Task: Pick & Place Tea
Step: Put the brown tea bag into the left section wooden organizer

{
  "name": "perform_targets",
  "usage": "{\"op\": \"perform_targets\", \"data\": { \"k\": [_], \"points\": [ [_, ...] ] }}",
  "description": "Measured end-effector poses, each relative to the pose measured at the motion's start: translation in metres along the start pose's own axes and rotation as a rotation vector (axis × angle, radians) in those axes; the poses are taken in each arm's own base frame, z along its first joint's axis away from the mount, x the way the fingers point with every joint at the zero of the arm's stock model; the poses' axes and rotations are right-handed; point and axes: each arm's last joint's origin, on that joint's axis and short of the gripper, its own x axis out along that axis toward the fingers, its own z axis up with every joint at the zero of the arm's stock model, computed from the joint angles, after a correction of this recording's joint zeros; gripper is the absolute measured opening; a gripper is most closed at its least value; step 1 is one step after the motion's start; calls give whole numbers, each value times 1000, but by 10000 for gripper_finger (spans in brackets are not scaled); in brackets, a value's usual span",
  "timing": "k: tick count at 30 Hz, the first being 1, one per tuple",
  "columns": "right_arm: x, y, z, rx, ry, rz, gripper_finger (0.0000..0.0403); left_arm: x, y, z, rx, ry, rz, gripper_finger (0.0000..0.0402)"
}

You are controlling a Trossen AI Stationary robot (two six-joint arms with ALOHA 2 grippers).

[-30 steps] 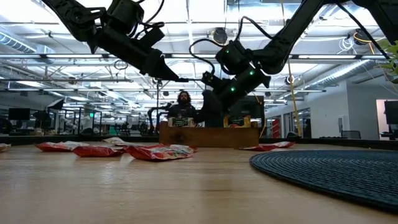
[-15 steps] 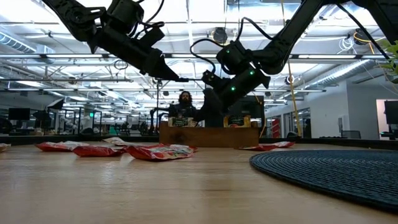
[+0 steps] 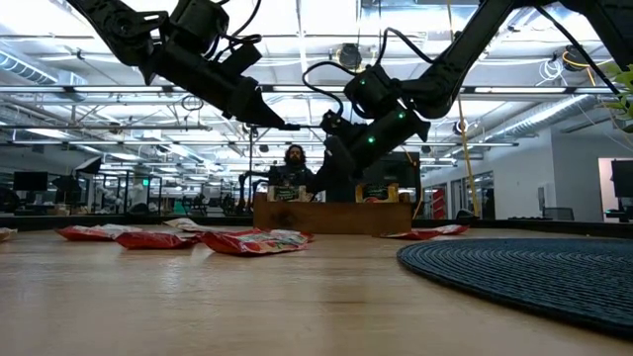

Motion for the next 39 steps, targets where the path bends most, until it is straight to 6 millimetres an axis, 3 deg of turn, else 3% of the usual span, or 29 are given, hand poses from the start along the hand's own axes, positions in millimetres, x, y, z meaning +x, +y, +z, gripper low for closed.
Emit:
{"op": "perform_targets", "data": {
  "k": [5, 10, 15, 24, 34, 39],
  "points": [
    [0, 0, -2, 14, 16, 2, 115, 0, 0, 0, 0, -1, 0, 129],
    [11, 0, -11, 30, 3, 3, 129, 0, 0, 1, 0, -9, 2, 129],
    [19, -1, -14, 24, -23, -1, 92, 0, 0, 1, -9, -8, 3, 129],
    [11, 5, -5, 5, -41, 9, 5, 0, 0, 0, -5, -4, 2, 129],
    [7, 5, 0, 11, -59, 1, 2, 0, 0, 0, -5, -4, 2, 129],
    [7, 3, 1, 0, -56, -101, 2, 0, 0, 0, -6, -4, 1, 129]
  ]
}}
